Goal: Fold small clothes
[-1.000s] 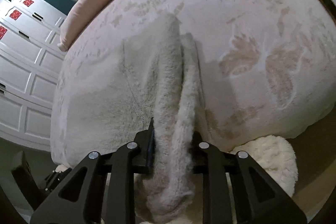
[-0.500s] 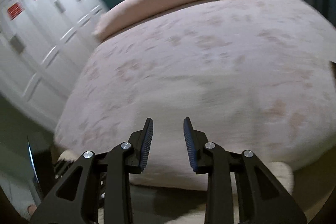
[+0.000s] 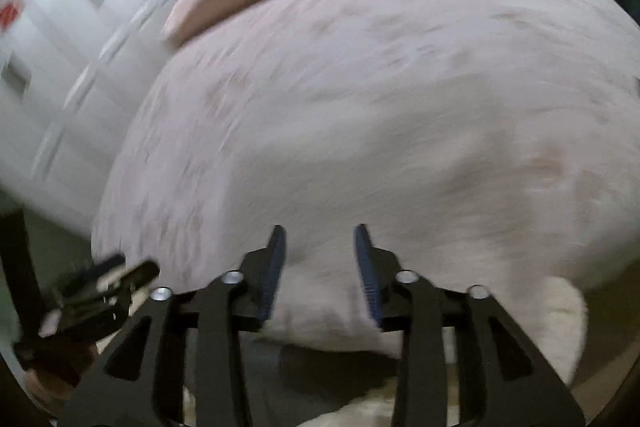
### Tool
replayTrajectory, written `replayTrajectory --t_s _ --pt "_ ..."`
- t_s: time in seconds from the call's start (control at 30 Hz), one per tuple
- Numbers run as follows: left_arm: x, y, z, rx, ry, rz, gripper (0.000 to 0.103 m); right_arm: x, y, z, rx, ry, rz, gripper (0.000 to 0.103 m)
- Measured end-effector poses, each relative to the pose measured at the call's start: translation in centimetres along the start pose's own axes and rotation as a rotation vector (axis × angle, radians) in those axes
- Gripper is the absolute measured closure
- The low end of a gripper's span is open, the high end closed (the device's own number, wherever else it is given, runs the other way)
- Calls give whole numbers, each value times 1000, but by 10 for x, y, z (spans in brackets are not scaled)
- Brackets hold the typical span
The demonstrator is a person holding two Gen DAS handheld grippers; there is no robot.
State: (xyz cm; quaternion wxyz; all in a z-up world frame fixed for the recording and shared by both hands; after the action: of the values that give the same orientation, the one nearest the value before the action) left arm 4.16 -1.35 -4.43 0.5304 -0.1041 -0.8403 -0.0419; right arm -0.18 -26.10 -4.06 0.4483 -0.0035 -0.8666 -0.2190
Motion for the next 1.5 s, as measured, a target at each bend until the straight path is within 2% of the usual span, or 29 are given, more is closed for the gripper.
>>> replayTrajectory --t_s 0.07,0.1,0.23,0.3,0.37,0.4,0.43,0.53,0.6,0.63,0.67,0.7,0.77,0.83,0.97,1.03,1.13,1.27,1.37,1.43,1.5 --pt "-1 -17 -12 -15 -22 45 24 14 -33 -7 -73 -35 46 58" --pt "-3 -25 -17 -21 -31 66 21 16 -49 -9 -109 -42 76 53" --pt "-30 -61 -34 -58 -12 115 20 6 -87 -6 -185 -16 104 37" --pt "-52 -76 -36 -82 16 73 20 -17 -90 -1 -182 26 102 37" --pt "-66 -81 -36 -80 39 34 20 -35 -84 0 -112 72 138 59" --pt "-67 -82 -36 -70 44 30 20 -36 -80 -1 -84 74 145 83" --pt "-66 -82 -37 -58 46 29 21 -29 -74 -4 -61 54 133 91" --pt "-57 -83 -37 -67 22 22 21 35 -52 -24 -19 -155 -26 93" --pt "-53 -85 -38 -88 -7 12 20 53 -48 -27 -4 -223 -52 93" --pt "-53 -85 -39 -93 -17 7 20 48 -54 -25 -12 -218 -45 93" --pt "-55 -87 -39 -103 -18 -10 20 36 -59 -22 -10 -187 -11 92" --pt "-59 -89 -40 -108 -8 -19 20 8 -71 -14 0 -104 68 92" --pt "-67 -89 -39 -102 21 -11 19 -44 -96 5 -38 63 155 92" --pt "-71 -90 -37 -83 43 3 18 -45 -103 9 -84 51 124 90" --pt "-70 -92 -35 -100 22 -22 18 0 -92 -1 -110 -20 117 88" --pt "-70 -92 -35 -99 25 -18 19 23 -83 -3 -110 -66 97 88" --pt "-64 -92 -34 -90 25 -4 20 39 -65 2 -73 -74 79 88" --pt "-49 -89 -23 -86 33 30 20 28 -33 24 1 3 50 88" --pt "-46 -84 -6 -97 55 34 19 -8 -23 48 36 103 56 88" --pt "-53 -82 5 -108 77 22 17 -41 -27 67 48 188 107 91" --pt "-66 -79 17 -121 112 13 15 -65 -36 81 13 239 98 92"
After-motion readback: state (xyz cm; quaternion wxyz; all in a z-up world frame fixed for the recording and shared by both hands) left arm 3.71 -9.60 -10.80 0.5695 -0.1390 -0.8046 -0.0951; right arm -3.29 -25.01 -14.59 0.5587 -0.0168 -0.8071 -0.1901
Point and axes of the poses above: each gripper's, at about its wrist camera, not at the fingertips, and x roughly against the way its jaws point, y to its left, z to its underside, the point moved 2 cm from there along -x, roughly the way its jaws point, and after that the axes turned 3 degrees about x, right-handed, at the moved point
